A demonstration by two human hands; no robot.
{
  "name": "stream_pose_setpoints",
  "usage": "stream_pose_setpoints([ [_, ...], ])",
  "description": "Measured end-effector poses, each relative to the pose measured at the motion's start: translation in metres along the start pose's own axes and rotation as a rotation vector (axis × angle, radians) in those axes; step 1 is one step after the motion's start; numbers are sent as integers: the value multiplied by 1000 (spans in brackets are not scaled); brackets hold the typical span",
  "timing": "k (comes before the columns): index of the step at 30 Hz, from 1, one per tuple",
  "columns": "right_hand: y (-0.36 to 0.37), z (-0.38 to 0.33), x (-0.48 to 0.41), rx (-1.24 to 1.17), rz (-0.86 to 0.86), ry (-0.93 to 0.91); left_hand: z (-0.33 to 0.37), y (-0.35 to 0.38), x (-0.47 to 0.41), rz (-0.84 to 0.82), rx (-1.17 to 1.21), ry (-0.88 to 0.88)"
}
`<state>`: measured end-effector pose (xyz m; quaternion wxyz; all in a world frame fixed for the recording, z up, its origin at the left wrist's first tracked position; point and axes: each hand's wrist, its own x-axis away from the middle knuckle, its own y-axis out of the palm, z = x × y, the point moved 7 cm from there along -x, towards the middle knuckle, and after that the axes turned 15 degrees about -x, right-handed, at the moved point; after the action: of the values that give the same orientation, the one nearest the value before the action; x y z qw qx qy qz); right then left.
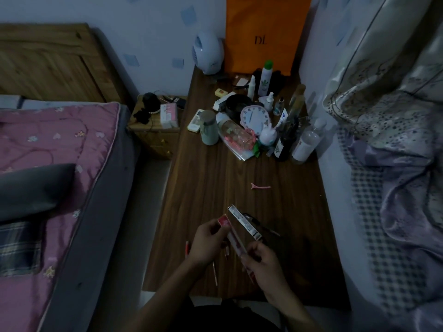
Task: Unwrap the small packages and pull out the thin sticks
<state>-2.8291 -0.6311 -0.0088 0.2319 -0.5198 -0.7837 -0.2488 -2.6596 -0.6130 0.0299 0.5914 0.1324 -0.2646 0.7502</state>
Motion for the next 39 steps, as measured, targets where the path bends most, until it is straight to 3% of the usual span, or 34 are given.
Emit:
stream_pose_setpoints([
  [8,15,-13,13,28,-35,-70,3,-20,13,112,350,-38],
  [17,33,-18,16,127,-54,-193,0,-31,13,127,649,-34],
  [24,43,-45,36,451,13,-604,13,-22,21,-12,883,-7],
  [28,51,-61,49,644,103,-782,19,-10,25,-66,1079,-113],
  [39,64,-67,65,804,80,-808,24,-10,38,-15,766,-51],
])
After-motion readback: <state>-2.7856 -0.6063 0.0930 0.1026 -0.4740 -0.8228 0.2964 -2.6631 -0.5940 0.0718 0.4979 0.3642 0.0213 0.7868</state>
